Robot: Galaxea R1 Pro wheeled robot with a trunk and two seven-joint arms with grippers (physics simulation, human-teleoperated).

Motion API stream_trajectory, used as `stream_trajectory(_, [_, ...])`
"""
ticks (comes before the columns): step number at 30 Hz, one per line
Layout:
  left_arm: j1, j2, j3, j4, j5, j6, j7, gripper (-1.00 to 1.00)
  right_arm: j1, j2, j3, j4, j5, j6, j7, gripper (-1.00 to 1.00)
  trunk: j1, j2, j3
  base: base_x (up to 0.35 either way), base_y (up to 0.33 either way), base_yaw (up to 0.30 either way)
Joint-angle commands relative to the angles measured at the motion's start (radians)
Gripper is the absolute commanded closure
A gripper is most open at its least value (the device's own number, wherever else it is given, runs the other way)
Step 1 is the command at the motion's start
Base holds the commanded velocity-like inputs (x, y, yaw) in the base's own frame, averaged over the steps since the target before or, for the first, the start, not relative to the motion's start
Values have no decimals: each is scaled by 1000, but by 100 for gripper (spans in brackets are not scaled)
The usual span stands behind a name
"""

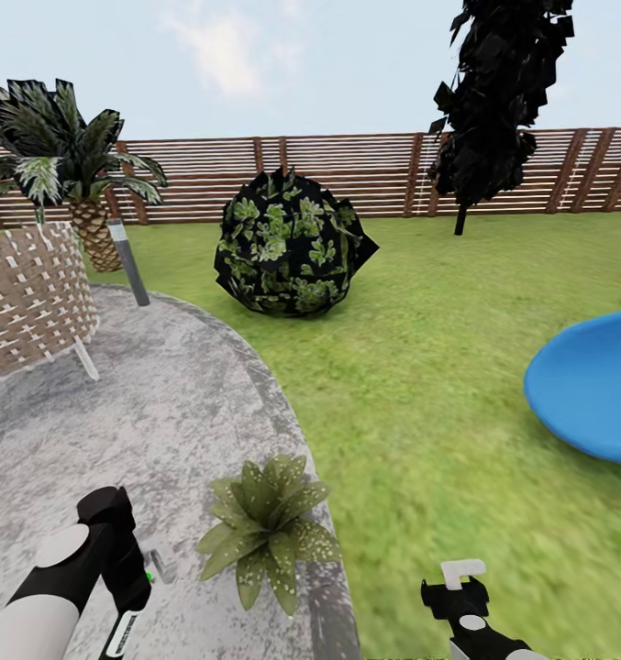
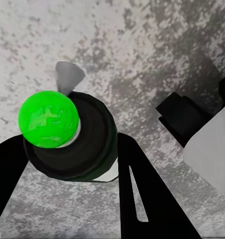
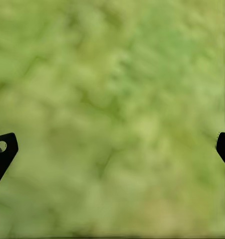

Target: Pick up the pesticide atomizer in the garden and spray insectifuge to fully cover both potted plants in the garden.

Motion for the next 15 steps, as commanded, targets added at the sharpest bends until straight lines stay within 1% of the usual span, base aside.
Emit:
stream_trajectory(1, [-1,2,2,0,-6,10,-8,100,-1,0,9,1,-11,-3,-2,-100,0,0,-1,0,1,-64])
stream_trajectory(3, [-1,4,4,2,-6,8,-8,100,-1,0,9,1,-11,-3,-1,-100,0,0,-1,0,0,-25])
stream_trajectory(5, [-1,0,3,3,-1,0,6,100,-1,-1,9,2,-10,-4,-1,-100,0,0,-1,0,0,-6])
stream_trajectory(7, [-1,-3,1,2,20,-43,13,100,-1,-2,9,2,-9,-5,-1,-100,0,0,-1,0,0,-2])
stream_trajectory(8, [-1,-4,1,1,47,-83,13,100,-1,-3,9,2,-9,-5,-1,-100,0,0,-1,0,0,0])
stream_trajectory(9, [-2,-5,0,1,65,-102,8,100,-1,-3,9,2,-8,-5,-1,-100,0,0,-1,0,0,0])
stream_trajectory(12, [-2,-8,1,1,79,-110,1,100,-1,-4,9,2,-8,-5,-1,-100,0,0,-1,0,0,0])
stream_trajectory(15, [-1,-6,7,15,83,-107,-1,100,-1,3,9,1,-10,-6,-2,-100,0,0,-1,0,0,0])
